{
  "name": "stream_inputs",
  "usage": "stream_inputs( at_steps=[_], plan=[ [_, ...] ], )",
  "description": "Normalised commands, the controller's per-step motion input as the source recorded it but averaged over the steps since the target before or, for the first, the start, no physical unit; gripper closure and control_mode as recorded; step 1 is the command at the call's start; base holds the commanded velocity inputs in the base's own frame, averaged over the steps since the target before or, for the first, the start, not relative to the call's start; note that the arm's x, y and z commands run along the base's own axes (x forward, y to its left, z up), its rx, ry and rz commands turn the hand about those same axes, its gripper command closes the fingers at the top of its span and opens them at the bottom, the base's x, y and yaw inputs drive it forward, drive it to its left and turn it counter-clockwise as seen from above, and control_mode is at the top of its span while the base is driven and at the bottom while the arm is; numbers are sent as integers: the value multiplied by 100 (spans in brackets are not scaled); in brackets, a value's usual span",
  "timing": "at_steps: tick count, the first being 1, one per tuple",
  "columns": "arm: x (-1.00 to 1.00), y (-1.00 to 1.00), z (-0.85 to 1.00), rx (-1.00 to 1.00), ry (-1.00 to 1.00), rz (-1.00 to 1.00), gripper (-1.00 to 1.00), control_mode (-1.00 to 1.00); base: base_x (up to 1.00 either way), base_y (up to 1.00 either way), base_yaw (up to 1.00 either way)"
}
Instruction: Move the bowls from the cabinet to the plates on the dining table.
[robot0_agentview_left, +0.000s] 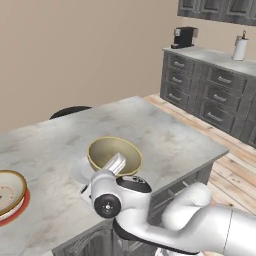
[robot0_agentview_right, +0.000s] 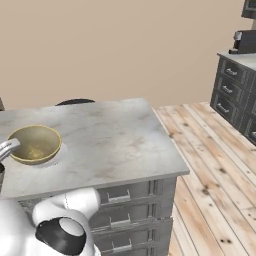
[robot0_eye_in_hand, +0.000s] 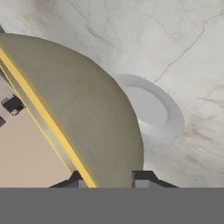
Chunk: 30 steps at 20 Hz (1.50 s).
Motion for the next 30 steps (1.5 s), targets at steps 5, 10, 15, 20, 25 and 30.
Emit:
stream_inputs(
  at_steps=[5, 10, 15, 20, 25, 30],
  plan=[
    [22, 15, -6, -4, 0, 0, 100, -100, 0, 0, 0],
    [23, 2, -27, -8, 0, 0, 100, -100, 0, 0, 0],
    [11, 3, -43, -9, 1, 0, 100, -100, 0, 0, 0],
    [18, 5, -31, -8, 0, 0, 100, -100, 0, 0, 0],
    [19, 8, -2, -6, 0, 0, 100, -100, 0, 0, 0],
    [14, 15, 0, -5, 0, 0, 100, -100, 0, 0, 0]
  ],
)
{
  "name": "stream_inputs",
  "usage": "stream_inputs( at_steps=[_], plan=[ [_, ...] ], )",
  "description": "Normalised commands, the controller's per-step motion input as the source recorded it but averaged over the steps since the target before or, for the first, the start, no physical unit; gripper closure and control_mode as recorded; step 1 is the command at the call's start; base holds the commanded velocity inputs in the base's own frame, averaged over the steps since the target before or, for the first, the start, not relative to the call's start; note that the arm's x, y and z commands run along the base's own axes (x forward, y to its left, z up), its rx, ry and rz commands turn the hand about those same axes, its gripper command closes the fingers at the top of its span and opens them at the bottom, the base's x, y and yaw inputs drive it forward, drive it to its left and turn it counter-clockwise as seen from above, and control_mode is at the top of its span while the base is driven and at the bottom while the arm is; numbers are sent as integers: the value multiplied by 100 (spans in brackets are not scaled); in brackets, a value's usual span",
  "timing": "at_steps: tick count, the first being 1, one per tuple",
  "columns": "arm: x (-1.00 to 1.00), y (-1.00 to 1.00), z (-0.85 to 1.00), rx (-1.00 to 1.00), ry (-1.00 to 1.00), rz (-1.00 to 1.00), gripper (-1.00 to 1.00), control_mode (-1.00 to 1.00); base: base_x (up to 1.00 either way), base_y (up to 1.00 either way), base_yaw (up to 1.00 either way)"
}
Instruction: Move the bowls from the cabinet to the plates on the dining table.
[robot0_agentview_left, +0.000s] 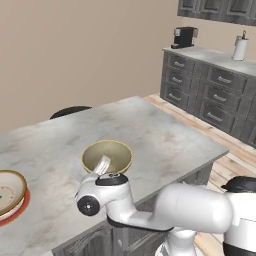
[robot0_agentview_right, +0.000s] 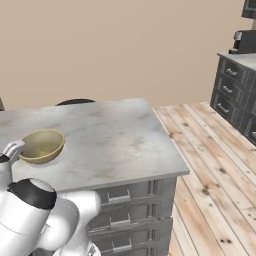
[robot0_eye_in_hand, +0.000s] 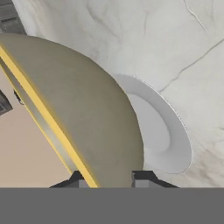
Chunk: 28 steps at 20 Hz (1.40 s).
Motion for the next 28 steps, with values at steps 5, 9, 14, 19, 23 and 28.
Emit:
stream_inputs(
  at_steps=[5, 9, 14, 19, 23, 28],
  plan=[
    [15, 18, -4, -3, 0, 0, 100, -100, 0, 0, 0],
    [18, 16, -15, -1, 1, 1, 100, -100, 0, 0, 0],
    [14, 11, -27, -2, 1, 2, 100, -100, 0, 0, 0],
    [16, 5, -27, -2, 0, 1, 100, -100, 0, 0, 0],
    [17, 1, -18, 0, 0, 1, 100, -100, 0, 0, 0],
    [16, 1, -13, 0, 0, 1, 100, -100, 0, 0, 0]
  ],
)
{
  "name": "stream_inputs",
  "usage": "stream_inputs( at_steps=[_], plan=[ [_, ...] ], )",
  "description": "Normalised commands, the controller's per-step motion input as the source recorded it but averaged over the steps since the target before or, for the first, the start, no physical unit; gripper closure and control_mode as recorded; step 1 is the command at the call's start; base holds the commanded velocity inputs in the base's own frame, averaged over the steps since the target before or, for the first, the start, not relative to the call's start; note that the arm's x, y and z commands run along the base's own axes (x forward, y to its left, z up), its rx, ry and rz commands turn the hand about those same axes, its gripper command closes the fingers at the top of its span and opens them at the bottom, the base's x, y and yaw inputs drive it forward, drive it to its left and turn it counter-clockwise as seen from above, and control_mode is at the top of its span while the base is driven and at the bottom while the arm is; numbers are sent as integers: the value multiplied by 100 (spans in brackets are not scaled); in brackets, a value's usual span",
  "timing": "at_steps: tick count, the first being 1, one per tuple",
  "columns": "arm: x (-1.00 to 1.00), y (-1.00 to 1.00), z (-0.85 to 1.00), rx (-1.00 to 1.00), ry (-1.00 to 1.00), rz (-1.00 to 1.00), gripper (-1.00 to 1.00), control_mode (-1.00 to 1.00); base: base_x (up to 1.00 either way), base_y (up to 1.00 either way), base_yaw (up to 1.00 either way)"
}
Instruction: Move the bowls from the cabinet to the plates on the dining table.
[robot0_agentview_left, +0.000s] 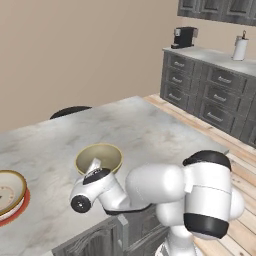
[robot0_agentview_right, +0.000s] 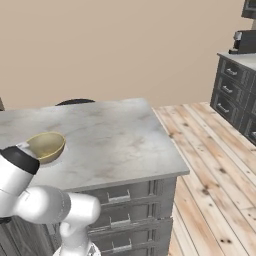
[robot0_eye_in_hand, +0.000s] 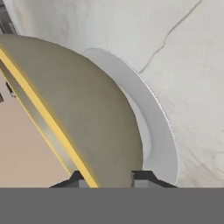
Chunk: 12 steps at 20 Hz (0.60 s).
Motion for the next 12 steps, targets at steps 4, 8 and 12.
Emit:
stream_inputs(
  at_steps=[4, 8, 12],
  plan=[
    [18, 1, -11, 0, 0, 1, 100, -100, 0, 0, 0],
    [10, 9, -12, 0, 0, 2, 100, -100, 0, 0, 0],
    [0, 33, -6, 0, 0, 3, -100, -100, 0, 0, 0]
  ],
)
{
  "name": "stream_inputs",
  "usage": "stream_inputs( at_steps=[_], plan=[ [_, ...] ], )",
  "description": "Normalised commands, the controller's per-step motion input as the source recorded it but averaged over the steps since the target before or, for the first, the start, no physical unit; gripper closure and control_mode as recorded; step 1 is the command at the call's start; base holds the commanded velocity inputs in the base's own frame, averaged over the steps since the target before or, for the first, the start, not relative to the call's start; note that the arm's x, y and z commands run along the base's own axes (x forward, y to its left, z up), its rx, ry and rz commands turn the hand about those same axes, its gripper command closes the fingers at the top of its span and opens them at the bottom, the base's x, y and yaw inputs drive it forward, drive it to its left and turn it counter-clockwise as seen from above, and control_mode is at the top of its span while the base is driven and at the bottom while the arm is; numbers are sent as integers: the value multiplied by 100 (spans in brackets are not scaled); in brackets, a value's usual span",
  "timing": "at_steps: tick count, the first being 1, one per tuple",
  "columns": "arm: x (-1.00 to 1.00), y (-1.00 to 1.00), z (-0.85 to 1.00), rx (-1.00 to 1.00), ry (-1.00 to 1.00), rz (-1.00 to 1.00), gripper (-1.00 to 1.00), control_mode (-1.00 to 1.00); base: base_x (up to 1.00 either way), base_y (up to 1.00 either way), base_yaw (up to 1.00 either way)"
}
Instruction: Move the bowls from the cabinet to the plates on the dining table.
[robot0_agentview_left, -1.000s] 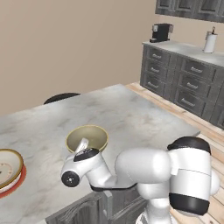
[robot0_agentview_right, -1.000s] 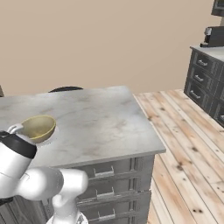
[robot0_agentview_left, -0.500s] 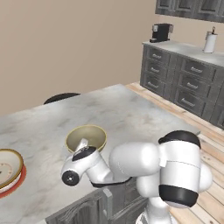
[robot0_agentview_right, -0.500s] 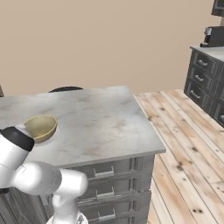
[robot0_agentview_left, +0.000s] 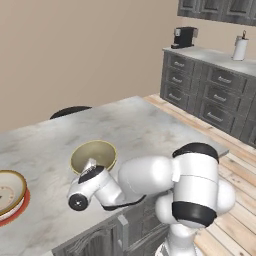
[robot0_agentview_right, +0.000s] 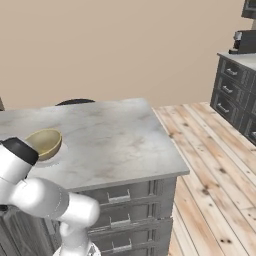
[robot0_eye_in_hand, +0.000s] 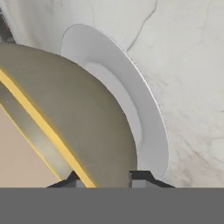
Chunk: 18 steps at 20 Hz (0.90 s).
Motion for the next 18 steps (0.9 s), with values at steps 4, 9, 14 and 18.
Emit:
stream_inputs(
  at_steps=[4, 9, 14, 18],
  plan=[
    [-11, 23, 9, 0, 0, 2, -100, -100, 0, 0, 0],
    [-12, 7, 40, 0, -1, 0, -100, -100, 0, 0, 0],
    [-4, 0, 78, 0, -4, 0, -100, -100, 0, 0, 0],
    [-13, 0, 100, 4, -4, -2, -100, -100, 0, 0, 0]
  ],
)
